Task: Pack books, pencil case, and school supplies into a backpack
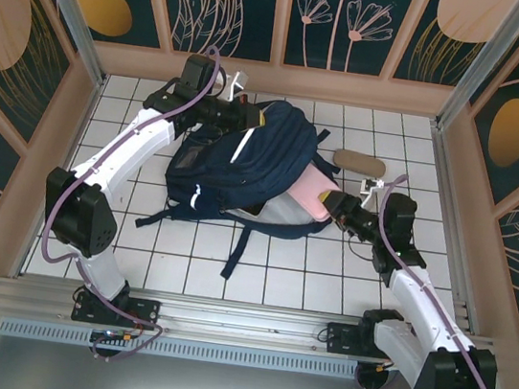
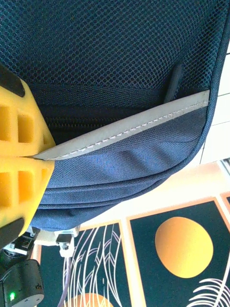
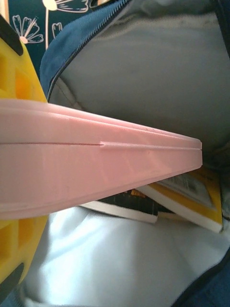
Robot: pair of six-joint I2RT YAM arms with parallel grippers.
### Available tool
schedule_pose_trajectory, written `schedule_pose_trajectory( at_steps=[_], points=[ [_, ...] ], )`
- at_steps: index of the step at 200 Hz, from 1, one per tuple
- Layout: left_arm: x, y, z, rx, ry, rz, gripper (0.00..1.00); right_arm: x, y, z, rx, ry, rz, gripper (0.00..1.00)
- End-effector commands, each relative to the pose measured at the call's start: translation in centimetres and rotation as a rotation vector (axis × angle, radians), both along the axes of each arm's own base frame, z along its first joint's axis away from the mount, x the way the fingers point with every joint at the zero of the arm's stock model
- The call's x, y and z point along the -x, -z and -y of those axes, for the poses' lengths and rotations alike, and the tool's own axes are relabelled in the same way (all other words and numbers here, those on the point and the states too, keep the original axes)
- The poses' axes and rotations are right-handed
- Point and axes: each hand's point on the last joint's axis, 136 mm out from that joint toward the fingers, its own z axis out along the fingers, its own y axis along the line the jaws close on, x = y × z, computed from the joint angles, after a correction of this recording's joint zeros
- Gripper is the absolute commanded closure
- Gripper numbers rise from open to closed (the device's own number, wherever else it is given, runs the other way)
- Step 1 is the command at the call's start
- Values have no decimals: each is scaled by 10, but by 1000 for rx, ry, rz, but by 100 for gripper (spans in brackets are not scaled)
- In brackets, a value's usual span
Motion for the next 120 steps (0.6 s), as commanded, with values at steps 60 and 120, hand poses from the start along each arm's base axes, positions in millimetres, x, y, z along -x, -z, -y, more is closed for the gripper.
schedule_pose_trajectory(
  at_steps=[60, 120],
  points=[
    [24, -87, 3, 139, 100, 250, 100, -14, -22, -79, -100, -184, -14, 67],
    [26, -93, 5, 180, 109, 256, 100, -52, 5, -156, -50, -134, -91, 62]
  ],
)
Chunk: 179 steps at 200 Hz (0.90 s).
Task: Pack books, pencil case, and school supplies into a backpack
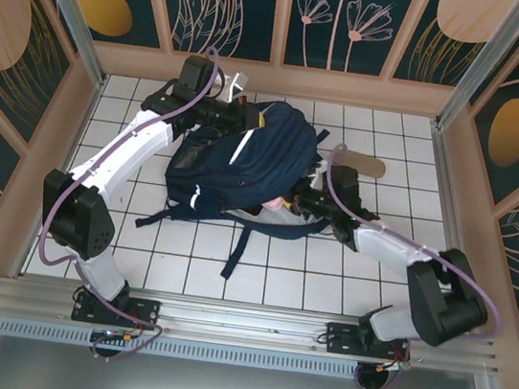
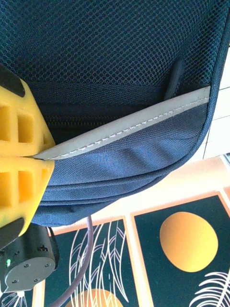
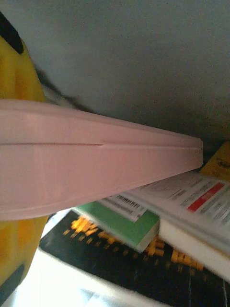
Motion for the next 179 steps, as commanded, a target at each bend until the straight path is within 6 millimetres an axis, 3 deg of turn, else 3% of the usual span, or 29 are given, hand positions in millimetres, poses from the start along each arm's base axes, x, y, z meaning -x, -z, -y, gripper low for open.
schedule_pose_trajectory(
  at_steps=[1, 24, 39, 66, 78, 99, 134, 179],
  points=[
    [21, -90, 5, 170, 87, 241, 100, -25, -24, -30, -23, 71, 94, 62],
    [21, -94, 5, 187, 87, 241, 100, -37, 1, -55, 25, 127, 50, 57],
    [22, -94, 6, 193, 89, 239, 100, -43, 7, -70, 19, 153, 59, 53],
    [20, -94, 2, 197, 73, 242, 100, -45, 11, -97, 9, 105, 63, 35],
    [17, -97, -5, 210, 54, 243, 100, -43, 11, -92, 19, 115, 71, 27],
    [11, -97, -23, 227, 8, 239, 100, -38, 3, -65, 36, 172, 115, 16],
    [3, -92, -49, 240, -68, 231, 100, -22, -5, -38, 97, 150, 161, 2],
    [0, -84, -56, 250, -87, 216, 100, -12, -1, -23, 153, 117, 169, 1]
  ],
)
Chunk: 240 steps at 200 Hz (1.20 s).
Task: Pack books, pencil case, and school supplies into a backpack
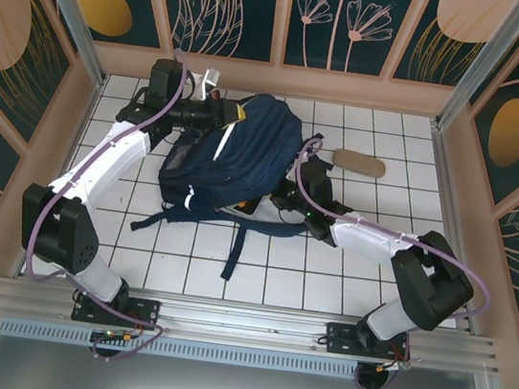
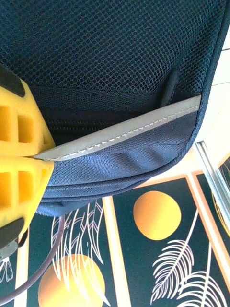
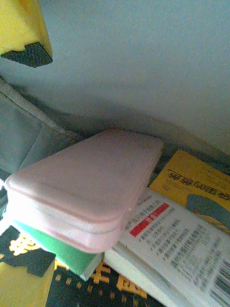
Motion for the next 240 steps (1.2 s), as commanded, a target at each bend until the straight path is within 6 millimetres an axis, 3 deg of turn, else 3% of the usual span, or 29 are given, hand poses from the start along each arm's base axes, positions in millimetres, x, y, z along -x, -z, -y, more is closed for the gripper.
schedule_pose_trajectory(
  at_steps=[1, 35, 73, 79, 92, 128, 158, 170, 177, 190, 211, 240],
  points=[
    [4, -73, -8, 93, 1, 238, 100, 6, 8, 12, 67, -17, 7, 1],
    [-3, -60, -25, 28, -79, 245, 100, 0, 6, 56, 198, 94, 53, 5],
    [0, -1, -33, -61, -113, 179, 100, -20, -15, 129, 386, 294, 141, 8],
    [2, 11, -33, -73, -111, 162, 100, -31, -17, 151, 398, 355, 134, 8],
    [7, 32, -31, -129, -100, 147, 100, -48, -20, 180, 406, 424, 114, 8],
    [19, 82, -20, -251, -72, 131, 100, -111, -29, 221, 483, 521, 130, 7],
    [28, 105, -10, -197, -37, 103, 100, -185, -11, 251, 565, 528, 36, 5],
    [29, 106, -7, -174, -32, 103, 100, -207, -9, 262, 596, 503, 70, 5],
    [34, 116, -7, -169, -28, 77, 100, -219, -3, 272, 598, 495, 66, 6],
    [36, 115, -2, -150, -7, 65, 100, -243, 11, 292, 600, 474, 20, 6],
    [38, 108, -1, -156, -2, 84, 100, -262, 43, 318, 515, 437, -76, 6],
    [39, 102, -4, -165, -9, 107, 100, -270, 62, 336, 394, 396, -108, 7]
  ],
)
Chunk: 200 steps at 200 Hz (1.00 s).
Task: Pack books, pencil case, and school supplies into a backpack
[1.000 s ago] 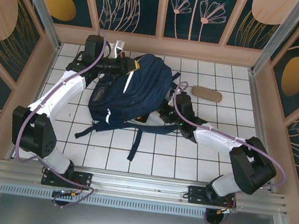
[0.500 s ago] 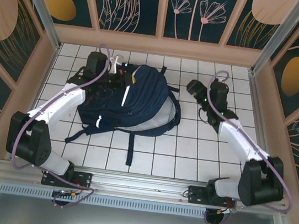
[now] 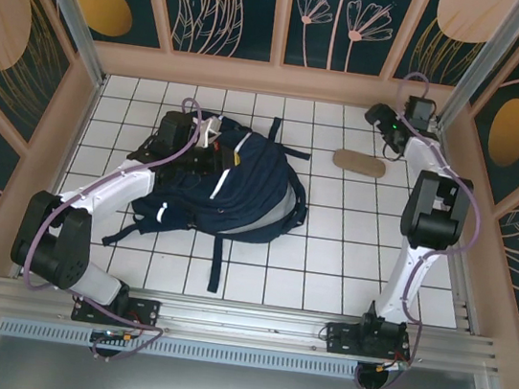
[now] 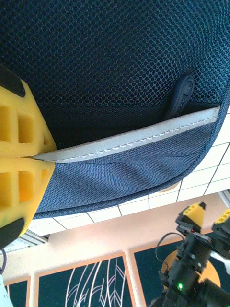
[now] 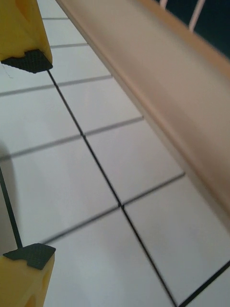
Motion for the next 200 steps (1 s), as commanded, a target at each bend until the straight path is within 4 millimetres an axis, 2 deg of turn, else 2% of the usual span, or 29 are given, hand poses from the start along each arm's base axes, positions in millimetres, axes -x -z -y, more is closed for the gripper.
schedule_pose_trajectory(
  at_steps=[1, 23, 67, 70, 86, 121, 148, 175, 200],
  points=[
    [-1, -16, -1, 9, -2, 61, 100, 4, 9, -4, -116, -108, -39, 7],
    [-1, -17, 1, 25, 6, 54, 100, 5, 25, -5, -140, -144, -82, 7],
    [0, -16, -1, 6, 6, 63, 100, 26, 50, -17, -266, -179, -130, 7],
    [-4, -25, -1, 8, 3, 85, 100, 27, 51, -17, -274, -177, -133, 7],
    [-5, -28, -2, -12, -2, 101, 100, 37, 58, -23, -315, -182, -149, 7],
    [-5, -26, -4, -20, -5, 103, 100, 61, 61, -29, -356, -173, -167, 7],
    [-7, -27, -4, -31, -7, 110, 100, 82, 56, -44, -420, -180, -143, 7],
    [-8, -25, -4, -37, -7, 107, 100, 101, 59, -62, -356, -198, -158, 8],
    [-9, -23, -5, -45, -11, 106, 100, 111, 70, -71, -189, -189, -191, 7]
  ],
)
